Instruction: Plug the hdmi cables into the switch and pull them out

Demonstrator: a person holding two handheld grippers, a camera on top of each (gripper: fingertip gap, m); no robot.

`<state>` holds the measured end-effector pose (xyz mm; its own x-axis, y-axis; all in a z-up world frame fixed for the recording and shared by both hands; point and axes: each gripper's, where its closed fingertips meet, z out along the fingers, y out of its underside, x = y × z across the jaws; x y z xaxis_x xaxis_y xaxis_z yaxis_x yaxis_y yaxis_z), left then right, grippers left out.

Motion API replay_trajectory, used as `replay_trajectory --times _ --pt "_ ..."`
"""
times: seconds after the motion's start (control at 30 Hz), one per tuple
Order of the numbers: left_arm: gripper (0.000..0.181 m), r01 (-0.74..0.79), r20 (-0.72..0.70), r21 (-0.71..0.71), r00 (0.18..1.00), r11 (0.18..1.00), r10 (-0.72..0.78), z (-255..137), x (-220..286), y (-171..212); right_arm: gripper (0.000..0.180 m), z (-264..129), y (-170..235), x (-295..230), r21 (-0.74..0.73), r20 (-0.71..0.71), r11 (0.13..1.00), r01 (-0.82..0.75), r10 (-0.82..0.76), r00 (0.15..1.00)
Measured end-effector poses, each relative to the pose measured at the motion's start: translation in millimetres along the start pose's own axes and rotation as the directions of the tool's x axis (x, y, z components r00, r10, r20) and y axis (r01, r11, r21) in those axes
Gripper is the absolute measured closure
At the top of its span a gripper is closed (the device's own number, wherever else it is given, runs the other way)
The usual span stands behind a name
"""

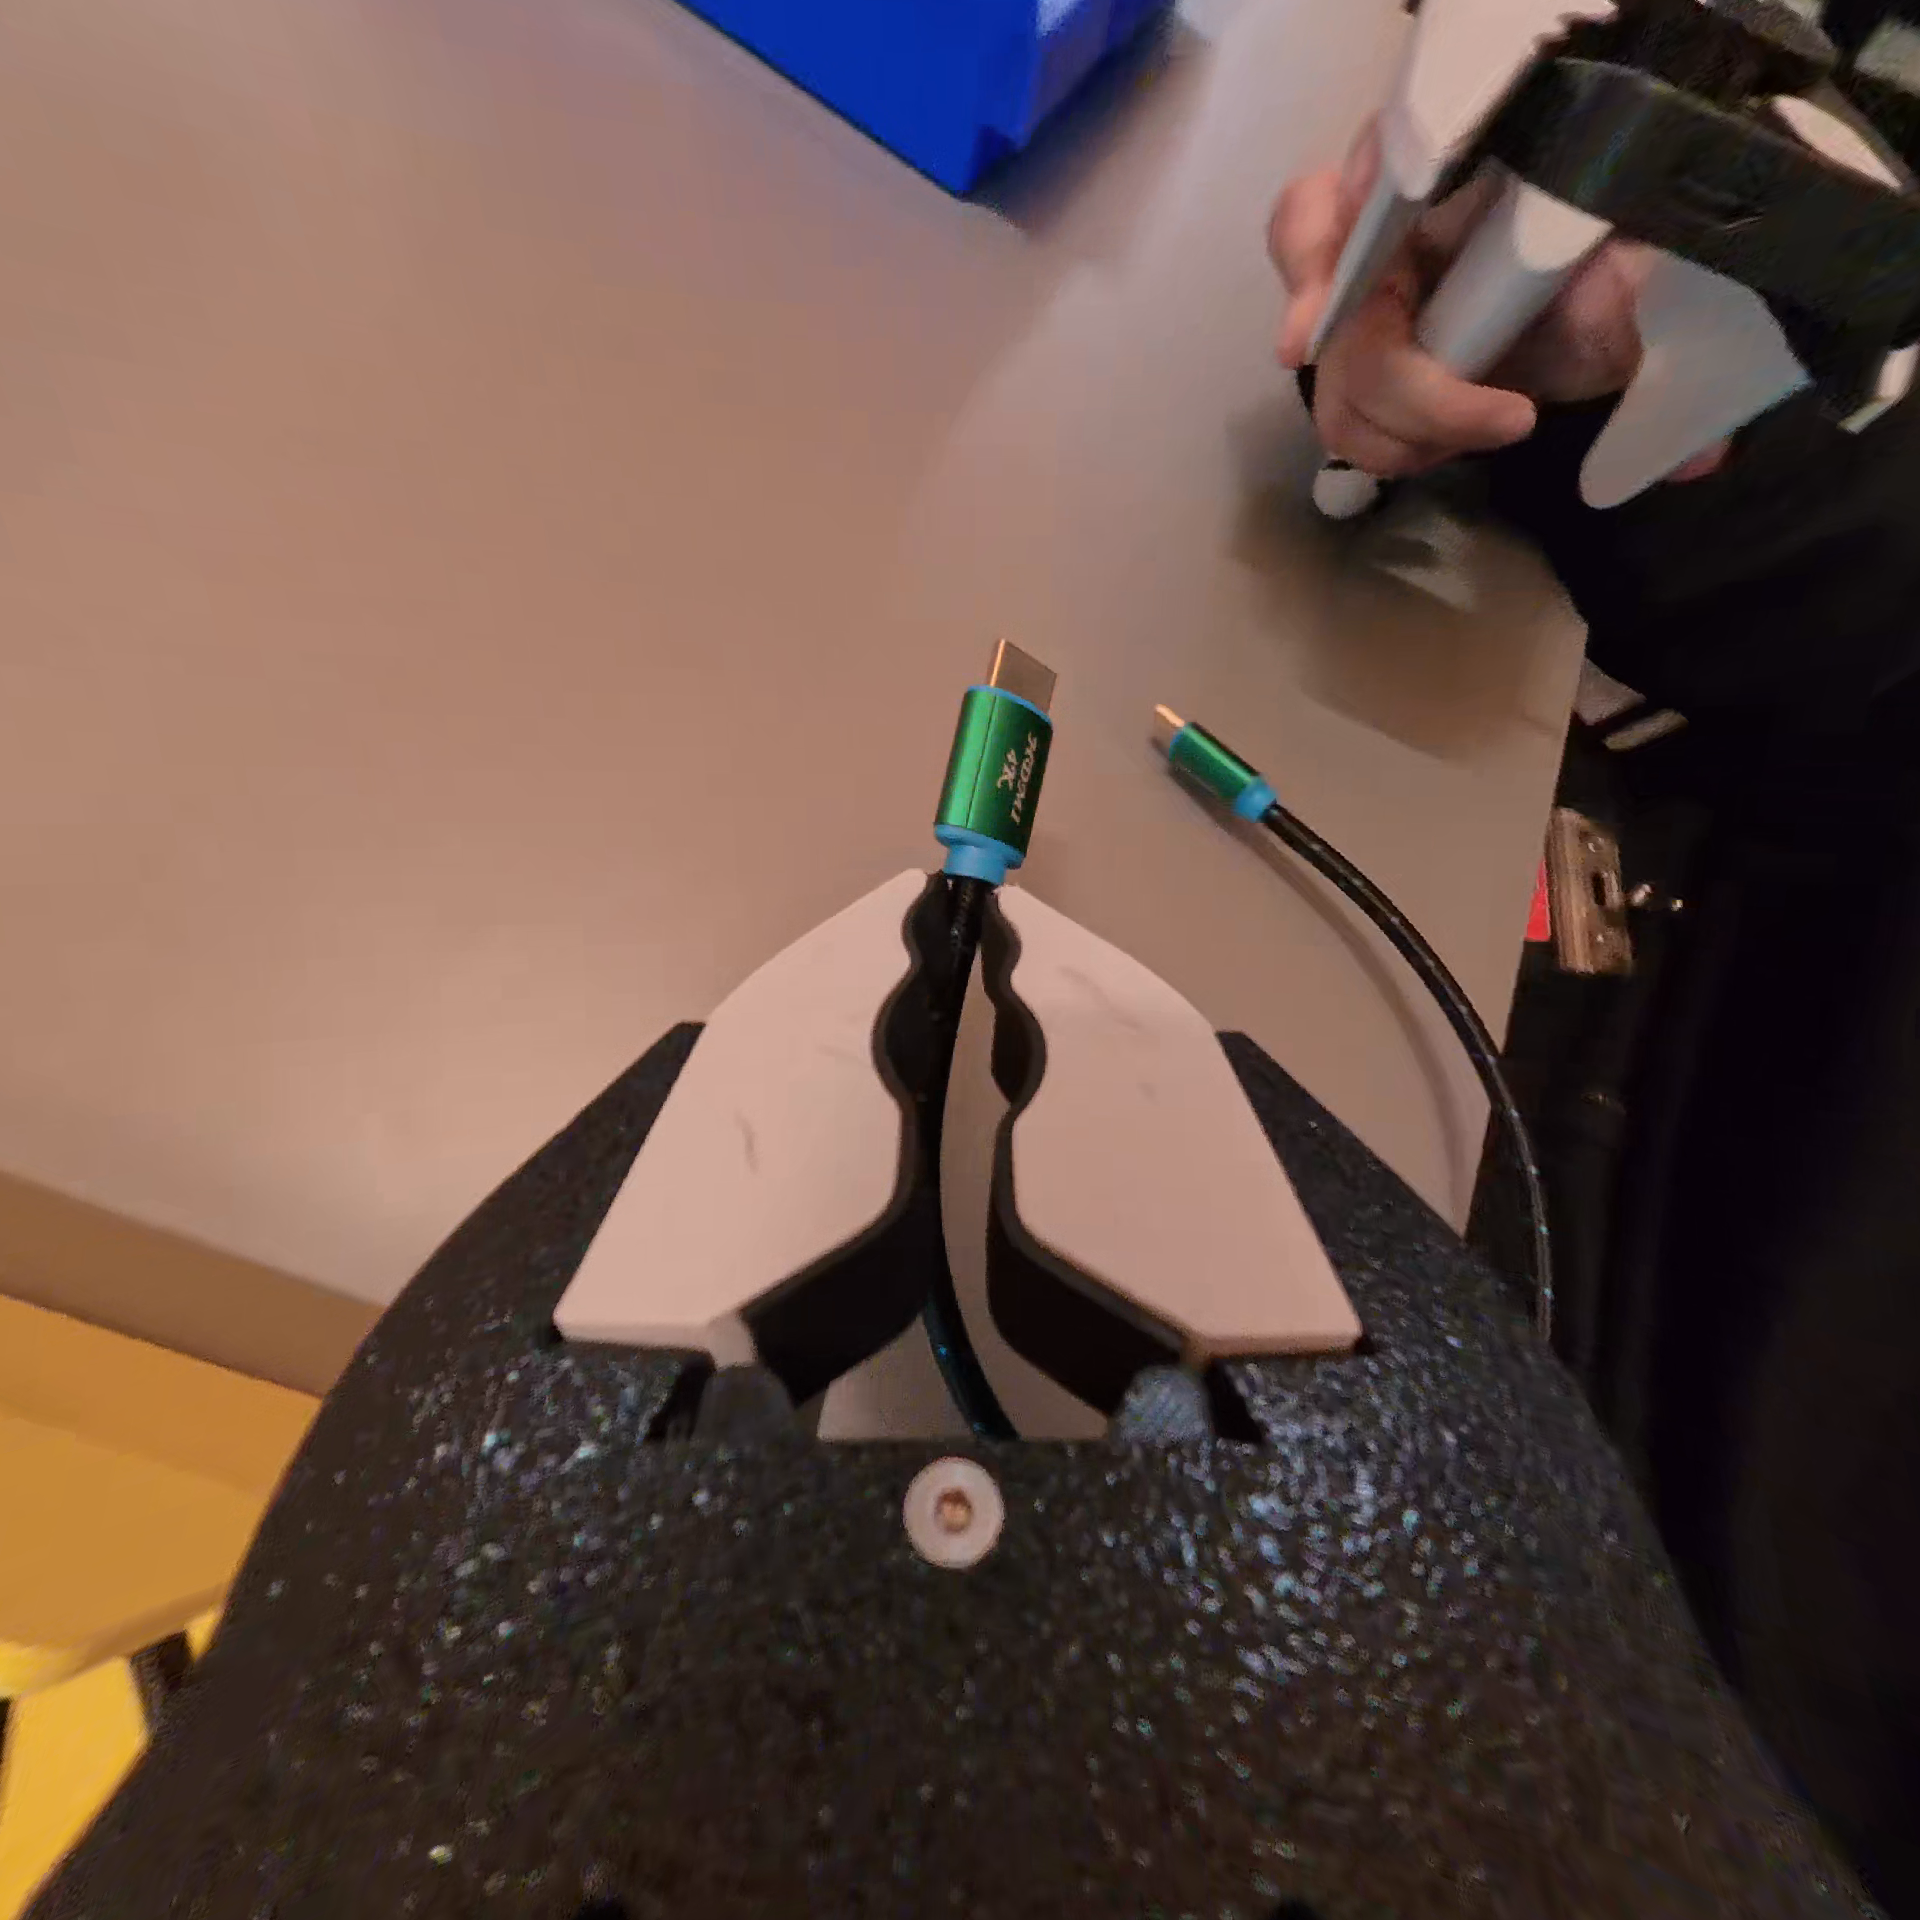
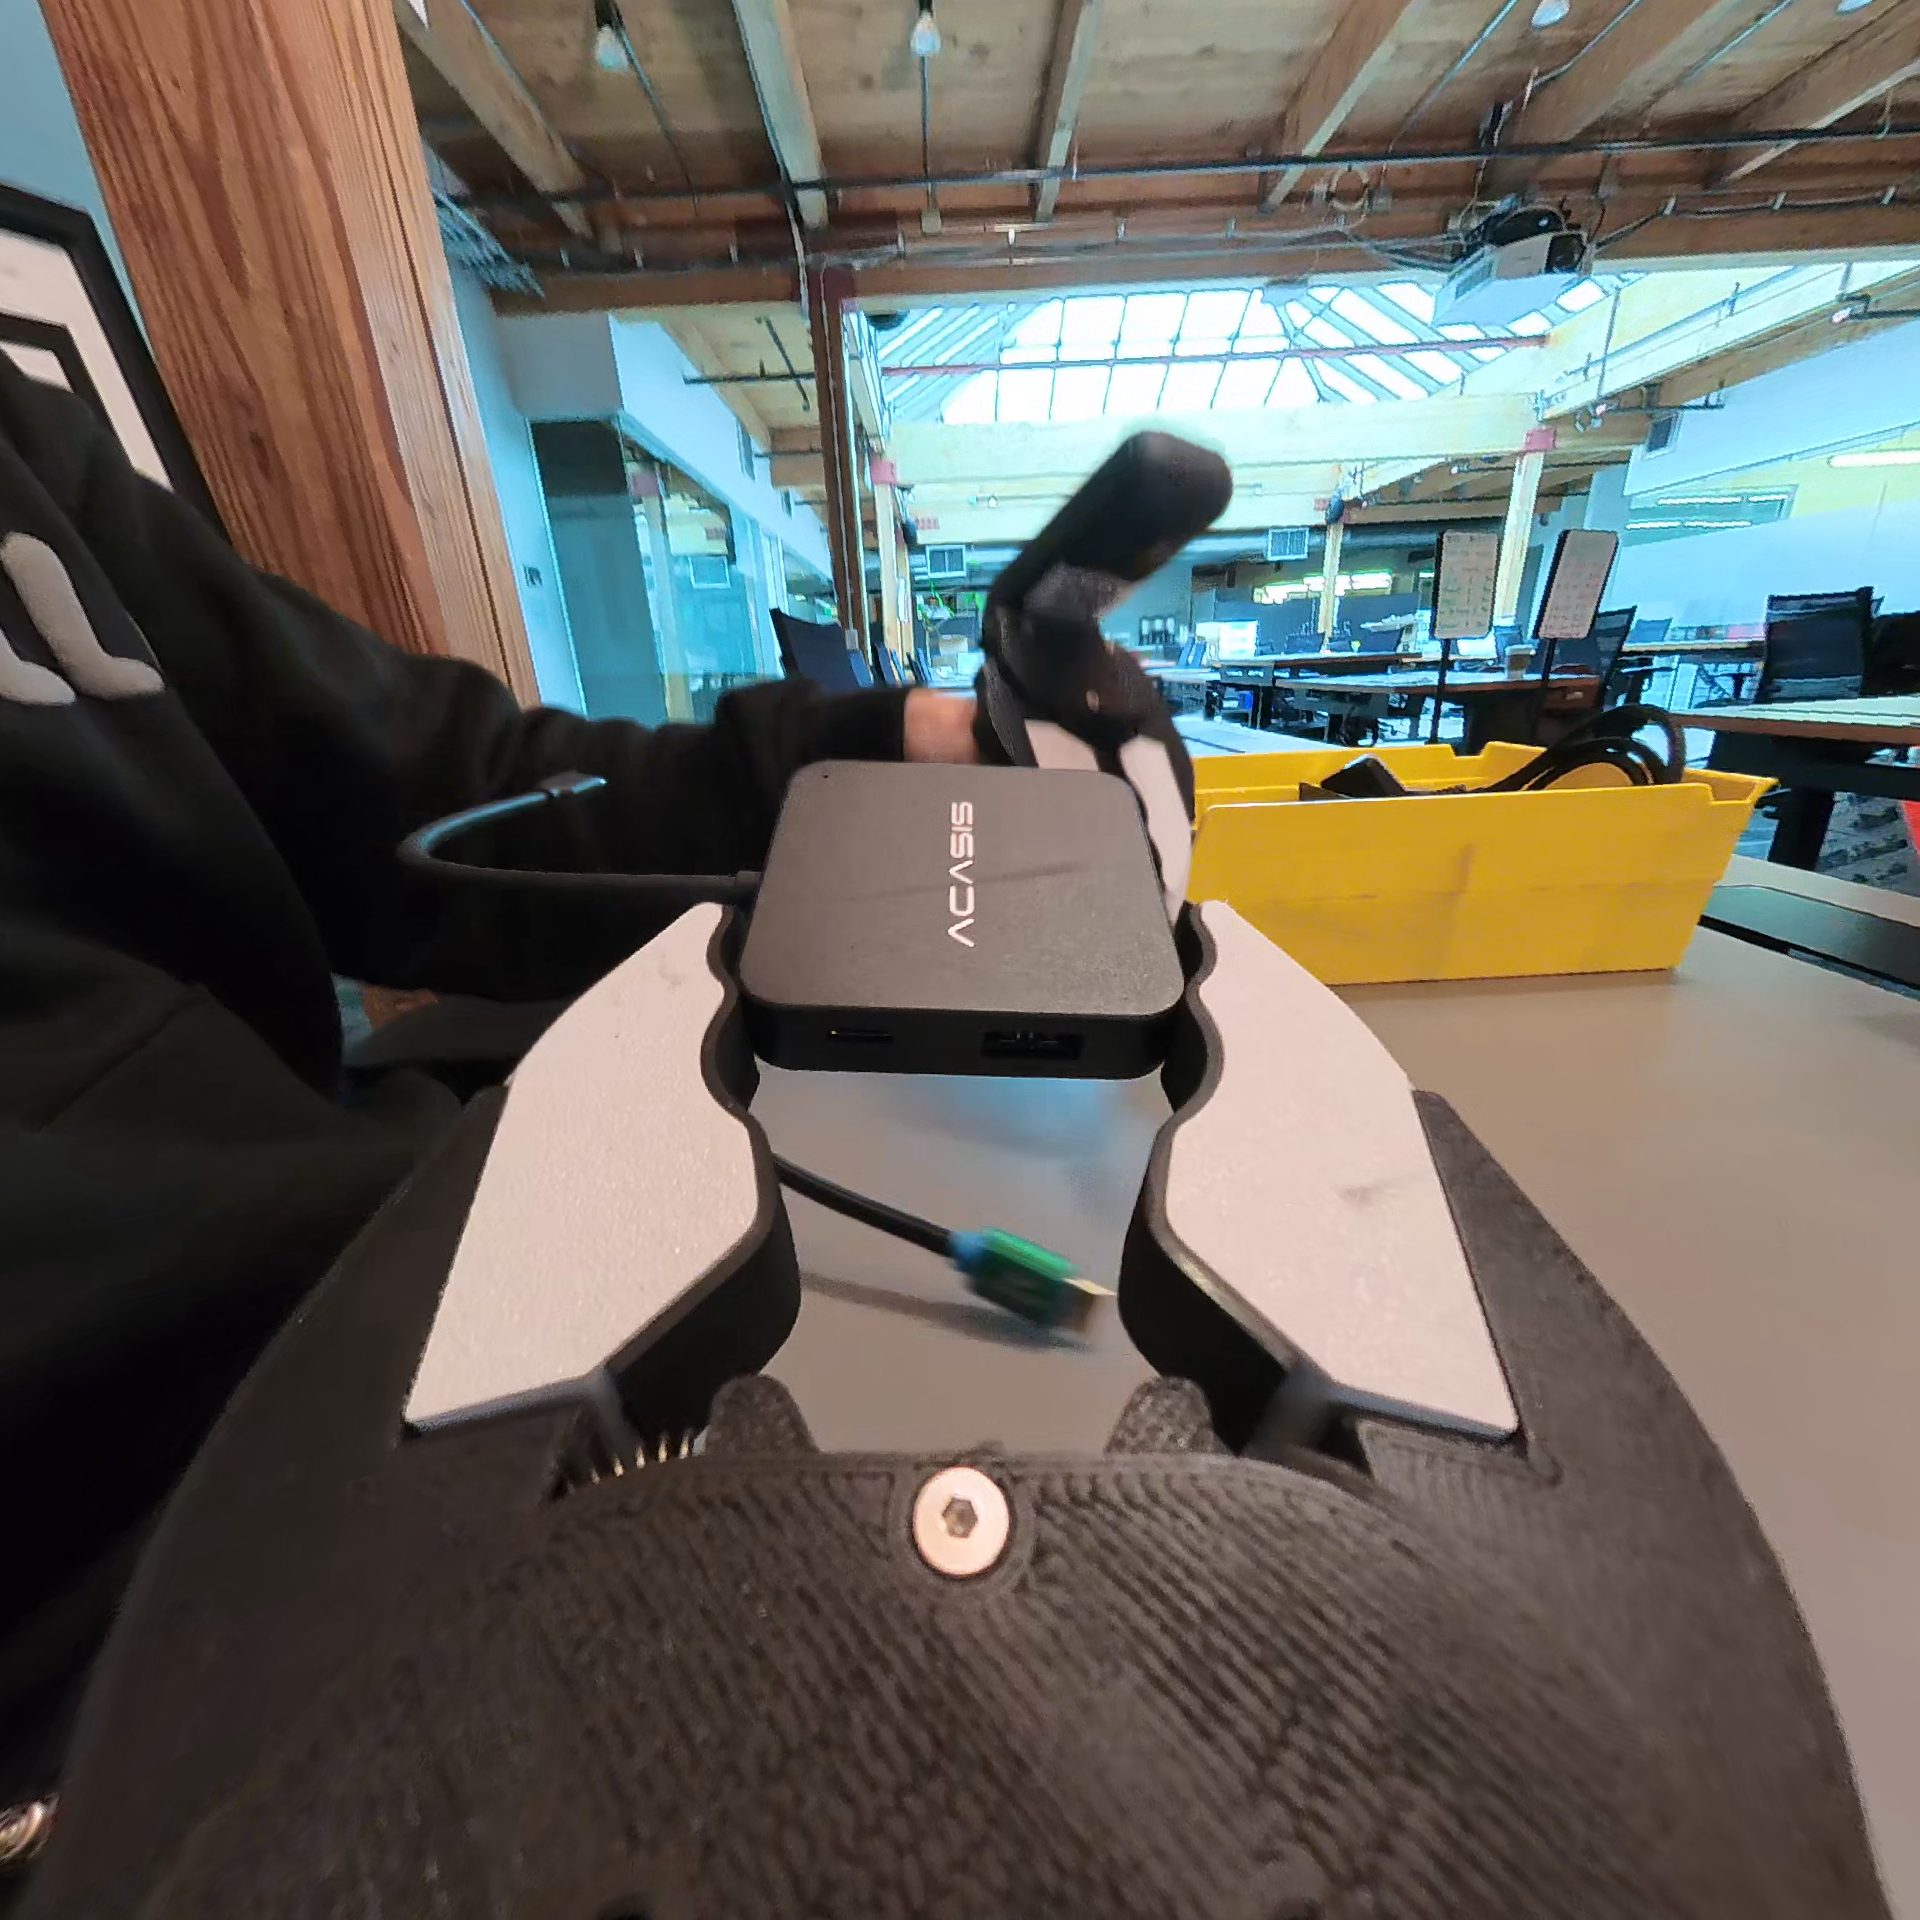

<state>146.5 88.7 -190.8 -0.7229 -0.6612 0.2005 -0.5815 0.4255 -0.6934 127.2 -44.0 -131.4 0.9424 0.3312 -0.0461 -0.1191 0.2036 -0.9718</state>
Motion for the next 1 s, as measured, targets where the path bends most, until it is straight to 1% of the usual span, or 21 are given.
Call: replay_trajectory --times 0.03,0.1,0.2,0.27,0.33,0.4,0.47,0.63,0.73,0.8,0.83,0.9,0.93,1.0 --pt "0.178 -0.026 -0.001 -0.021 1.0 0.999 0.026 -0.9 2.9 -3.7 0.101 0.1 0.1 0.4 0.0 -0.002 1.0 0.002 -0.002 1.0" --pt "0.177 -0.085 0.007 -0.06 0.996 0.995 0.086 5.1 4.2 -6.4 0.101 -0.7 -0.7 2.0 0.005 -0.01 1.0 -0.002 0.002 1.0" --pt "0.175 -0.171 0.061 -0.119 0.982 0.978 0.179 27.0 -7.6 4.3 0.101 -2.1 -2.5 2.7 0.015 -0.015 1.0 -0.002 0.002 1.0" --pt "0.175 -0.255 0.089 -0.092 0.961 0.963 0.263 41.4 -11.3 7.8 0.101 -2.1 -1.4 3.0 0.01 -0.023 1.0 0.001 -0.001 1.0" --pt "0.175 -0.312 0.133 -0.052 0.939 0.949 0.317 50.5 -14.6 8.2 0.101 -2.7 -2.1 2.9 0.015 -0.025 1.0 0.004 -0.003 1.0" --pt "0.174 -0.376 0.233 -0.039 0.897 0.926 0.375 53.5 -26.1 7.1 0.101 -2.9 -2.2 3.3 0.016 -0.026 1.0 0.0 0.001 1.0" --pt "0.174 -0.427 0.277 -0.044 0.863 0.903 0.422 56.0 -30.9 9.4 0.101 -2.4 -1.7 3.3 0.012 -0.026 1.0 0.0 0.0 1.0" --pt "0.174 -0.472 0.365 -0.079 0.806 0.878 0.466 58.3 -45.1 14.1 0.101 -2.3 -1.7 4.0 0.012 -0.028 1.0 -0.001 0.002 1.0" --pt "0.174 -0.518 0.441 -0.078 0.748 0.852 0.496 53.7 -48.0 6.1 0.101 -2.7 -1.7 5.6 0.011 -0.041 1.0 0.007 -0.006 0.999" --pt "0.174 -0.551 0.471 -0.109 0.704 0.827 0.531 48.0 -44.8 -0.5 0.101 -3.5 -2.2 6.9 0.012 -0.05 1.0 0.013 -0.013 0.999" --pt "0.174 -0.565 0.467 -0.126 0.692 0.815 0.551 44.9 -40.0 -4.1 0.101 -3.7 -2.5 7.1 0.013 -0.051 1.0 0.018 -0.017 0.999" --pt "0.174 -0.569 0.416 -0.149 0.706 0.809 0.574 37.2 -25.2 -12.0 0.101 -4.0 -3.0 6.6 0.013 -0.05 0.999 0.031 -0.03 0.998" --pt "0.174 -0.563 0.365 -0.152 0.732 0.812 0.575 32.5 -15.2 -16.1 0.101 -4.4 -3.1 6.5 0.012 -0.051 0.999 0.037 -0.036 0.998" --pt "0.175 -0.508 0.201 -0.152 0.824 0.848 0.53 22.5 9.6 -22.1 0.101 -5.2 -4.1 5.2 0.013 -0.043 0.999 0.053 -0.052 0.998"
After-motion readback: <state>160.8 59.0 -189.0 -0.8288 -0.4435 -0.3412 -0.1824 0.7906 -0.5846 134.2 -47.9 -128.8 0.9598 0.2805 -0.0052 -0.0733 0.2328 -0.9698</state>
